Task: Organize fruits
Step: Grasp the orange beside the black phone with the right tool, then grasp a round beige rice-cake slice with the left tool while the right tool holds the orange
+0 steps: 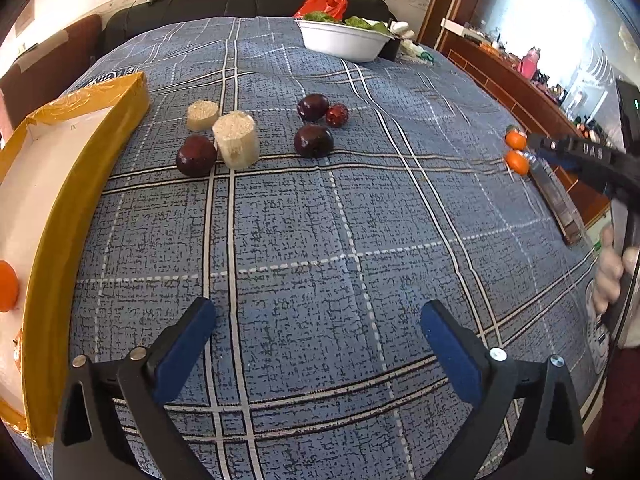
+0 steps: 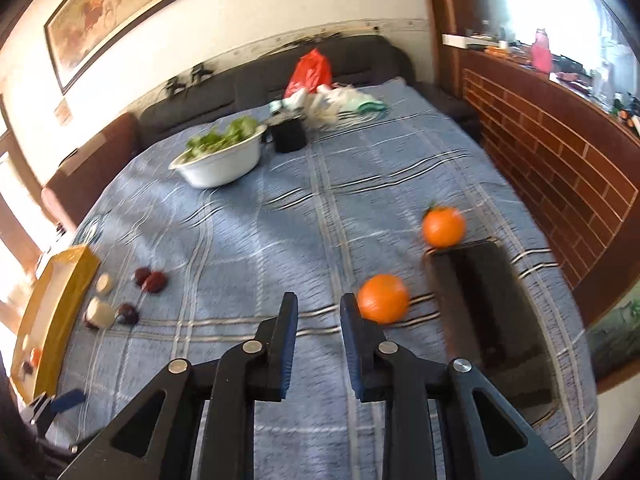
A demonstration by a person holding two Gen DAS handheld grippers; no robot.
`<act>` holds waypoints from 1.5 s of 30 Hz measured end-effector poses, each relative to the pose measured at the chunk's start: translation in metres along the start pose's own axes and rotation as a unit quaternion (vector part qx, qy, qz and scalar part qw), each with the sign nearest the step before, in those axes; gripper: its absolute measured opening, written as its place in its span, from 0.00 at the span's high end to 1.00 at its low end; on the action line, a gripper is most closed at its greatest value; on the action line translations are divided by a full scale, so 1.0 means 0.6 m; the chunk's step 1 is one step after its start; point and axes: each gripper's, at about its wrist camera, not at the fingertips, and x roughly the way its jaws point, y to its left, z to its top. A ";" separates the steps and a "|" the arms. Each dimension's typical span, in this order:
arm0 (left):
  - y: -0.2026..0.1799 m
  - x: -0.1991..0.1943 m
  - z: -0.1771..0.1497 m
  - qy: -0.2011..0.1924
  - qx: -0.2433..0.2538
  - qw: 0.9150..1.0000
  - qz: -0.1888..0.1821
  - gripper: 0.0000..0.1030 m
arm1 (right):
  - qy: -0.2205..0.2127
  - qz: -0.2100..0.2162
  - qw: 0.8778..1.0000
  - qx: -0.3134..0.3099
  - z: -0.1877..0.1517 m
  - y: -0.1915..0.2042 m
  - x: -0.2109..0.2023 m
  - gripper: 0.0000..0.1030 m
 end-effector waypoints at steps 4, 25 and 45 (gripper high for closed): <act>-0.016 0.006 -0.004 0.009 0.026 0.999 0.031 0.00 | 0.004 -0.022 0.999 0.026 0.023 -0.043 0.017 0.77; 0.039 -0.044 0.054 -0.045 -0.031 0.998 -0.016 0.01 | 0.045 0.068 0.995 0.049 -0.004 -0.001 0.060 0.64; 0.068 0.043 0.172 -0.056 0.025 0.995 0.073 0.42 | 0.084 0.182 0.979 -0.020 -0.059 0.134 0.100 0.63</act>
